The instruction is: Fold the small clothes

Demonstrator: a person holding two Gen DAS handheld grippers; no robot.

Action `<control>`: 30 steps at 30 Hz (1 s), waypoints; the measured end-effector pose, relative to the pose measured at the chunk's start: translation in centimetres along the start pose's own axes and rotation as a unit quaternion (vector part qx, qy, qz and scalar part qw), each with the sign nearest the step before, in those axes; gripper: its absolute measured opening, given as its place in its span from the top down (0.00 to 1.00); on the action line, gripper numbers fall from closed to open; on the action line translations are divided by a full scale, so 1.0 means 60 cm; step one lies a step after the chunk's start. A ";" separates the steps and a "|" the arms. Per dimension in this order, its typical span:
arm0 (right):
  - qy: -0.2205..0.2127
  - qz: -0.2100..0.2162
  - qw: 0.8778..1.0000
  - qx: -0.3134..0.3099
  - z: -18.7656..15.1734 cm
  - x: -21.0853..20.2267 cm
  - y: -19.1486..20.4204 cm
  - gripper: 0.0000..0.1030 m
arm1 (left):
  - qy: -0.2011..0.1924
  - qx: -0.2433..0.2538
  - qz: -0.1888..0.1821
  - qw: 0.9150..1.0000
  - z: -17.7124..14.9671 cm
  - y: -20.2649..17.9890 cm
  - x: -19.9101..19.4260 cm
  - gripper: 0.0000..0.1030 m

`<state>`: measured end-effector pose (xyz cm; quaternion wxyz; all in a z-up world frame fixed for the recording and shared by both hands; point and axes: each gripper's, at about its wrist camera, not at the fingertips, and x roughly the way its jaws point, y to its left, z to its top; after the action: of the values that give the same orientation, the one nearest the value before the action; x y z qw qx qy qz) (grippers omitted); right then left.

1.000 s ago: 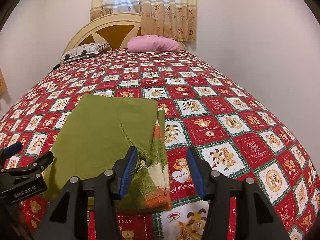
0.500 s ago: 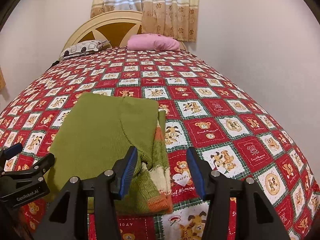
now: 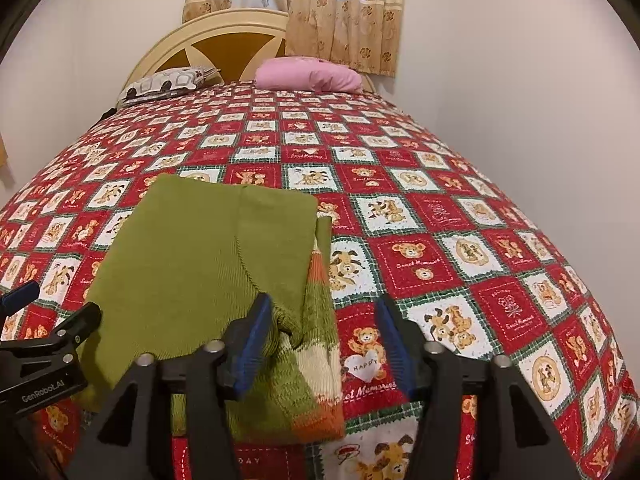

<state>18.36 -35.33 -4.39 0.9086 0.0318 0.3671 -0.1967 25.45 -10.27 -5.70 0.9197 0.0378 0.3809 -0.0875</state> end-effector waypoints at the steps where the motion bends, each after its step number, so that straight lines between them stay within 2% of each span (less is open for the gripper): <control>1: 0.000 0.013 1.000 0.013 0.002 0.001 -0.011 0.30 | -0.001 -0.001 -0.005 1.000 0.003 0.005 0.000 0.00; 3: 0.002 0.047 0.998 0.036 0.006 0.007 -0.034 0.26 | -0.004 -0.014 -0.026 1.000 0.012 0.021 0.002 0.00; 7: 0.028 0.139 0.986 0.085 0.027 0.047 -0.087 0.26 | 0.012 -0.061 -0.071 0.996 0.047 0.050 0.029 0.00; 11: 0.031 0.175 0.981 0.085 0.059 0.087 -0.094 0.26 | 0.037 -0.101 -0.122 0.987 0.082 0.046 0.084 0.00; 13: 0.045 0.207 0.974 0.082 0.071 0.117 -0.085 0.26 | 0.049 -0.108 -0.145 0.982 0.089 0.032 0.108 0.06; 14: 0.059 0.211 0.973 0.077 0.074 0.137 -0.078 0.26 | 0.057 -0.109 -0.156 0.980 0.092 0.024 0.124 0.09; 16: 0.084 0.193 0.975 0.067 0.074 0.176 -0.067 0.26 | 0.082 -0.113 -0.166 0.976 0.091 0.013 0.150 0.17; 17: 0.091 0.193 0.975 0.066 0.071 0.191 -0.064 0.26 | 0.093 -0.121 -0.179 0.972 0.087 0.010 0.163 0.17; 19: 0.111 0.228 0.965 0.072 0.059 0.217 -0.058 0.26 | 0.097 -0.143 -0.193 0.966 0.078 0.015 0.172 0.17; 20: 0.120 0.239 0.961 0.069 0.053 0.227 -0.052 0.26 | 0.090 -0.146 -0.196 0.965 0.075 0.015 0.171 0.17; 23: 0.104 0.235 0.965 0.058 0.047 0.228 -0.046 0.26 | 0.083 -0.119 -0.188 0.971 0.074 -0.001 0.167 0.17; 26: 0.100 0.238 0.965 0.051 0.047 0.230 -0.041 0.27 | 0.081 -0.111 -0.195 0.971 0.075 -0.012 0.167 0.27; 27: 0.097 0.239 0.965 0.044 0.047 0.229 -0.037 0.29 | 0.081 -0.108 -0.201 0.970 0.075 -0.015 0.168 0.35; 28: 0.097 0.240 0.965 0.040 0.048 0.230 -0.036 0.34 | 0.081 -0.106 -0.201 0.970 0.075 -0.012 0.167 0.37; 29: 0.095 0.239 0.966 0.034 0.049 0.228 -0.033 0.42 | 0.079 -0.101 -0.198 0.972 0.075 -0.017 0.164 0.39; 30: 0.093 0.237 0.967 0.028 0.050 0.226 -0.028 0.47 | 0.077 -0.097 -0.200 0.972 0.077 -0.019 0.163 0.45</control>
<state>28.53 -42.03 -11.28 0.8900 0.1617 0.4260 0.0175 35.20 -13.33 -9.37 0.8504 -0.1216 0.4575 -0.2297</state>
